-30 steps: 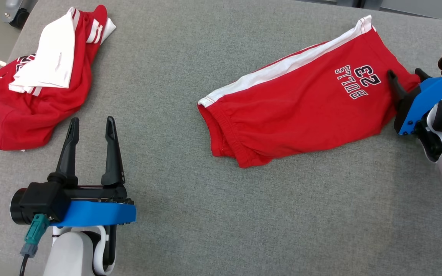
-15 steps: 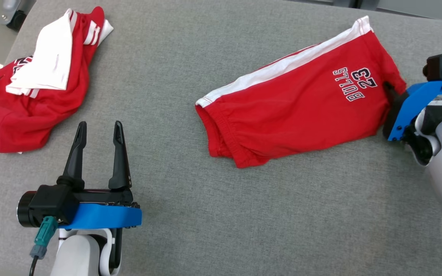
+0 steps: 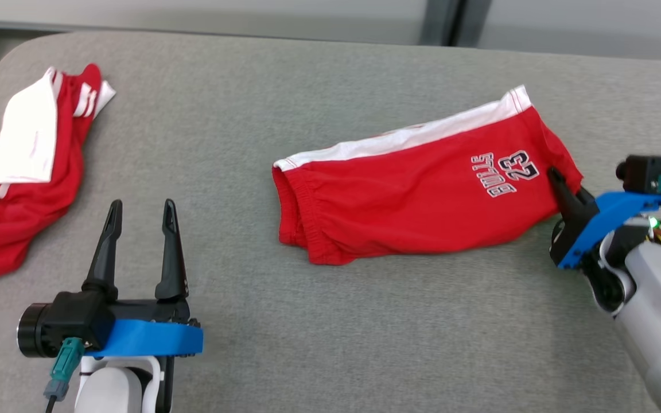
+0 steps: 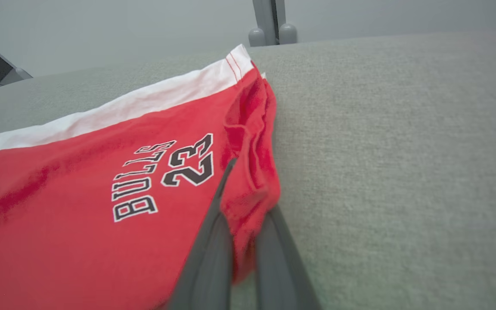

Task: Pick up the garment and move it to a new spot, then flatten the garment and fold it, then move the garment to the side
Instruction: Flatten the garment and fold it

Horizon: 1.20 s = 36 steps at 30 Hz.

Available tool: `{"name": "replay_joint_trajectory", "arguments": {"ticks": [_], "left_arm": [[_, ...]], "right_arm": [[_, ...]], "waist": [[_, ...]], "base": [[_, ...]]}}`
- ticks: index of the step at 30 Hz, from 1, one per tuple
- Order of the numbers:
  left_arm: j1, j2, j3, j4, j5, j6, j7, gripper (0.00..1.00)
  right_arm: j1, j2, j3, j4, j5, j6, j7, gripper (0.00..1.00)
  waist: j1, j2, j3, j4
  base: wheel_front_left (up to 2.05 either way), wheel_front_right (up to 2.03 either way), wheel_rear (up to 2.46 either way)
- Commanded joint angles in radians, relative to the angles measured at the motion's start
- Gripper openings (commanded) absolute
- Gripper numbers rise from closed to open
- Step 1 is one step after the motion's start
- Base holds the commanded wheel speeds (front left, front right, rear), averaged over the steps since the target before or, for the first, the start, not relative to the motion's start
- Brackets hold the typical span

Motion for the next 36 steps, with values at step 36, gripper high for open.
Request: {"name": "replay_joint_trajectory", "arguments": {"ticks": [36], "left_arm": [[0.109, -0.001, 0.033, 0.007, 0.034, -0.007, -0.002, 1.00]], "right_arm": [[0.236, 0.017, -0.146, -0.155, 0.135, 0.000, -0.124, 0.00]], "waist": [[0.0000, 0.0001, -0.145, -0.132]], "base": [[0.00, 0.00, 0.00]]}}
